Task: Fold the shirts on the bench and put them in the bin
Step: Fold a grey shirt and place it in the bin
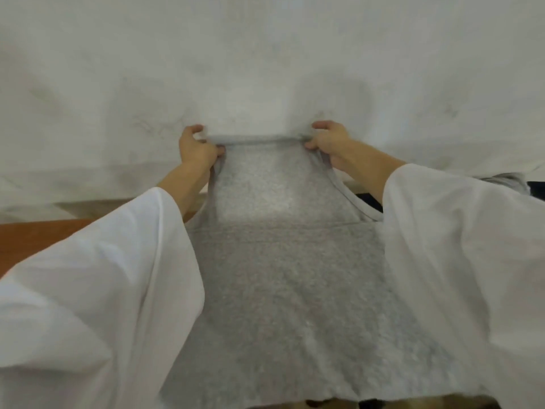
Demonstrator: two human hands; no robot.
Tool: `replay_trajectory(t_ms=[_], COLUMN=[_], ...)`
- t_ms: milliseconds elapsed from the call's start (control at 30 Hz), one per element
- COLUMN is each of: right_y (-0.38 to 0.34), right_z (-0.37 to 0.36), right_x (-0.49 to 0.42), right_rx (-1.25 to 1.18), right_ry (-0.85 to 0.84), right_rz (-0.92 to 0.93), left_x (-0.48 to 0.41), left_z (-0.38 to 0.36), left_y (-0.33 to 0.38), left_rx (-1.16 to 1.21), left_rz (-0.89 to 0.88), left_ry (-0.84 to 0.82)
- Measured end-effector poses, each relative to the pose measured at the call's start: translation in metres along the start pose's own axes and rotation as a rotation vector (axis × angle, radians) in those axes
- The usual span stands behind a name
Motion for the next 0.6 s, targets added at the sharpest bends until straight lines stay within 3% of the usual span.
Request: replay_trajectory(t_ms=[100, 200, 333, 500, 600], right_y=[-0.023, -0.049, -0.092, -0.132, -0.132], right_z=[0.004, 0.016, 0.033, 0.053, 0.061], right_x=[0.007, 0.012, 0.031, 0.103, 0.131], right_rx=[-0.203, -0.347, -0.482, -0.518, -0.533], right_ry=[0.049, 0.074, -0.030, -0.131, -0.182], right_rz=[0.011, 0.024, 0.063, 0.075, 0.166], left_x=[-0.007, -0.007, 0.012, 0.041, 0.074], left_z=[-0.008, -0.025, -0.023, 0.000, 0.025], left_y=[0.014, 0.044, 0.117, 0.188, 0.193], left_rx=[0.218, 0.436, 0.507, 0.498, 0.430], left_rz=[0.108, 0.168, 0.029, -0.122, -0.231], left_ry=[-0.005, -0.192, -0.338, -0.381, -0.312])
Point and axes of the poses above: each hand's wrist, its own x-axis away from the middle knuckle, its own z-axis out of the back of the hand, y = z × x, the point moved 10 cm from there along -x, towards the middle knuckle, and after that the axes turned 4 degrees about -z, right-handed, at the moved point
